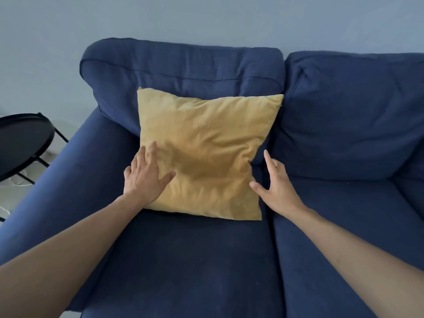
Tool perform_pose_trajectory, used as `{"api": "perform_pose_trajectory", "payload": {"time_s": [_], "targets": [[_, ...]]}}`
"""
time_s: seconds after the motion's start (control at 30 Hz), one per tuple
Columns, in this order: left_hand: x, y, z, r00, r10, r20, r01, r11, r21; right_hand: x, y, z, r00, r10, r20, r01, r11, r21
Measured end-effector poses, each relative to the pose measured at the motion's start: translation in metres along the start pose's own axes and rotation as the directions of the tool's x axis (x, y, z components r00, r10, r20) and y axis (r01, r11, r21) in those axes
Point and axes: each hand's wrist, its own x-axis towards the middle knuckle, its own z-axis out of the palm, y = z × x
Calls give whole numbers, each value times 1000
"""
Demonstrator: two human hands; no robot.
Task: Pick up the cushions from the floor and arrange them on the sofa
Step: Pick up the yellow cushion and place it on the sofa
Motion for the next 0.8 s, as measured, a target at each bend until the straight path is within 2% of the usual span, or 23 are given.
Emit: {"api": "perform_pose_trajectory", "payload": {"time_s": [0.13,0.47,0.63,0.8], "targets": [[-55,47,-5,994,94,50,-99,987,123,-56,24,-55,999,44,20,-43,997,-64],[-250,219,39,986,156,53,-158,987,42,-265,129,-206,988,144,54,-133,976,-173],[-334,282,87,975,189,116,-193,981,19,-355,193,-246,977,195,88,-174,964,-201],[-406,318,145,953,219,210,-227,974,14,-432,251,-253,965,246,92,-224,953,-205]]}}
